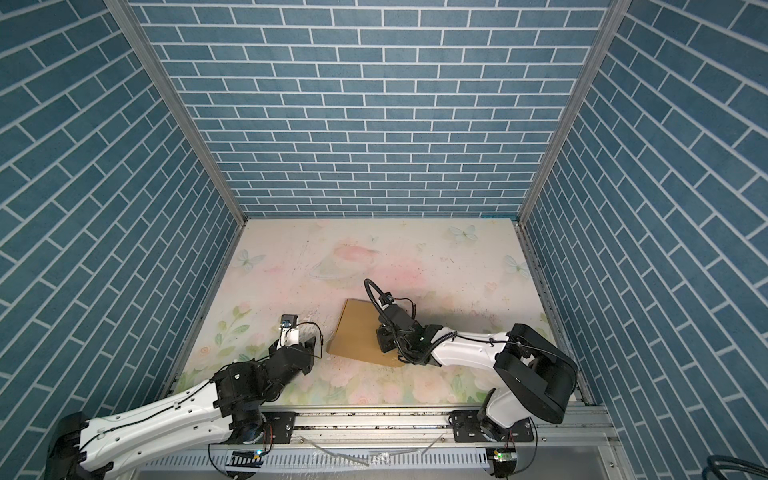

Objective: Fold the paper box
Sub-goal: 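Bring the left gripper beside the box's near edge while the right holds the lid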

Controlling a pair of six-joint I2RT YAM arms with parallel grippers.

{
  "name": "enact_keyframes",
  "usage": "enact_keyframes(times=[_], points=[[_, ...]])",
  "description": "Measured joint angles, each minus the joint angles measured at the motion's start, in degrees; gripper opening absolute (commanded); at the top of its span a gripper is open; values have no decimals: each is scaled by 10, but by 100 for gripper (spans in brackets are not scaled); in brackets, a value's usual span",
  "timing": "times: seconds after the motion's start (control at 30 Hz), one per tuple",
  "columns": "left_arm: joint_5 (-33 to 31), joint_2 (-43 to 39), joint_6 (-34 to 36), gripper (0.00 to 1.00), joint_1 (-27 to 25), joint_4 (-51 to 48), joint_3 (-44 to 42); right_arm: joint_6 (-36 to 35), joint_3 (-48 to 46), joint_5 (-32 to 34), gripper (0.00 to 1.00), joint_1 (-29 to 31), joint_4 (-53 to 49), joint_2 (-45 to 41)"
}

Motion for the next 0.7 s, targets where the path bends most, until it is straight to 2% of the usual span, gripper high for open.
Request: enact_keyframes(times=[0.2, 0.27, 0.5, 0.7], points=[[157, 54, 66, 55, 141, 68, 10, 0, 0, 0, 25, -2, -29, -23], [205, 83, 86, 51, 171, 88, 25, -1, 0, 1, 27, -3, -49, -43], [329, 203, 145, 44, 222, 130, 111, -2, 10, 13, 30, -5, -108, -117], [393, 273, 177, 43, 244, 133, 151, -2, 16, 25, 31, -10, -143, -137]])
